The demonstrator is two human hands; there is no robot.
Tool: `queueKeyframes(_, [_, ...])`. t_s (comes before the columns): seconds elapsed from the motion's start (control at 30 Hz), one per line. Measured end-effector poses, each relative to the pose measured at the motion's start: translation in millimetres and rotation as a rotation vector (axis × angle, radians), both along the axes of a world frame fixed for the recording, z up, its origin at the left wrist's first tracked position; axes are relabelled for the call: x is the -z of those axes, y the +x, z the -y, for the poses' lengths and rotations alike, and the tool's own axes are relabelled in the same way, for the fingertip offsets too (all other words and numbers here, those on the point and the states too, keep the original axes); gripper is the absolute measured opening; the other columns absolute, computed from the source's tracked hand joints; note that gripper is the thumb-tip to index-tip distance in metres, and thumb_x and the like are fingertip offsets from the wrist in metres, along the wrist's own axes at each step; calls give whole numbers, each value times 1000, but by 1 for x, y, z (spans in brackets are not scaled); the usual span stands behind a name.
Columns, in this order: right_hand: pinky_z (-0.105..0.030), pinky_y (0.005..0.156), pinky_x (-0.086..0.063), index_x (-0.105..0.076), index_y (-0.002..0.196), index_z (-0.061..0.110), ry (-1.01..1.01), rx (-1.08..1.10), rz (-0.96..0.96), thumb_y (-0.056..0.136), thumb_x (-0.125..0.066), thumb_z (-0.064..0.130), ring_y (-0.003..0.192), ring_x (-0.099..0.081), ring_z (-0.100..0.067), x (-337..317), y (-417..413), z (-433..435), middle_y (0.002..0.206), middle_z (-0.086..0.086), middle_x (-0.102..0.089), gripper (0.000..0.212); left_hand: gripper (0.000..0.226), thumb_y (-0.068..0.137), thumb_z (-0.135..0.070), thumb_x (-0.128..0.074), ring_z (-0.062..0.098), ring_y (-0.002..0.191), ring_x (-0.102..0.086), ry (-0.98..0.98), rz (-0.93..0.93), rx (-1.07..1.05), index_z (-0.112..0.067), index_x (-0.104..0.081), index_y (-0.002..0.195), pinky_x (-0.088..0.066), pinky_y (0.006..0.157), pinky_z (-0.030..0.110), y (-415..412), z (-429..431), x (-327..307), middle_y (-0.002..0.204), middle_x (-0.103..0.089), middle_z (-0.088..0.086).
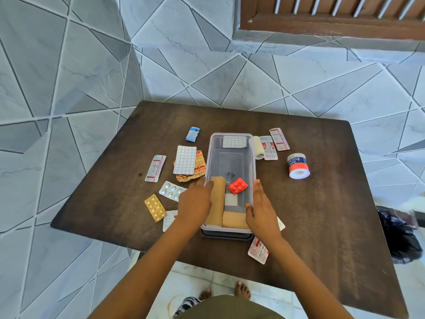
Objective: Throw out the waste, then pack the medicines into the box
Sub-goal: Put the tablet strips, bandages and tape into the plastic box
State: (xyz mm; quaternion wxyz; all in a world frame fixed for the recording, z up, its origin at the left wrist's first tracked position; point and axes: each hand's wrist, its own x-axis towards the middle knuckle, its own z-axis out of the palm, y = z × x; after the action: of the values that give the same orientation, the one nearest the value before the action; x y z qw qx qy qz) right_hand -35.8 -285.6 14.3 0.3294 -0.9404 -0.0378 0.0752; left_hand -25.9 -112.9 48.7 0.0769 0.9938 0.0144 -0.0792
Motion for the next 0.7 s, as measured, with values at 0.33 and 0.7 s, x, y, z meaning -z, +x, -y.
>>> queueKeyframes(0.33, [-35,117,-20,-15,147,14,50,79,16,95,-46,24,144,-22,-23,0,4,-21,157,-6,-19,61,51,94,-10,-44,27,128,-49,-88,-61,-77,-19,-33,144,-50,95,40,2,-15,4,151,-38,7])
queueKeyframes(0.7, [-31,77,-49,-65,98,4,25,406,-185,80,-65,9,77,-57,-18,16,-27,84,98,-15,-71,19,30,95,-28,-46,28,103,-62,-248,-179,387,-13,-58,118,-49,88,36,-56,97,-3,118,-65,12])
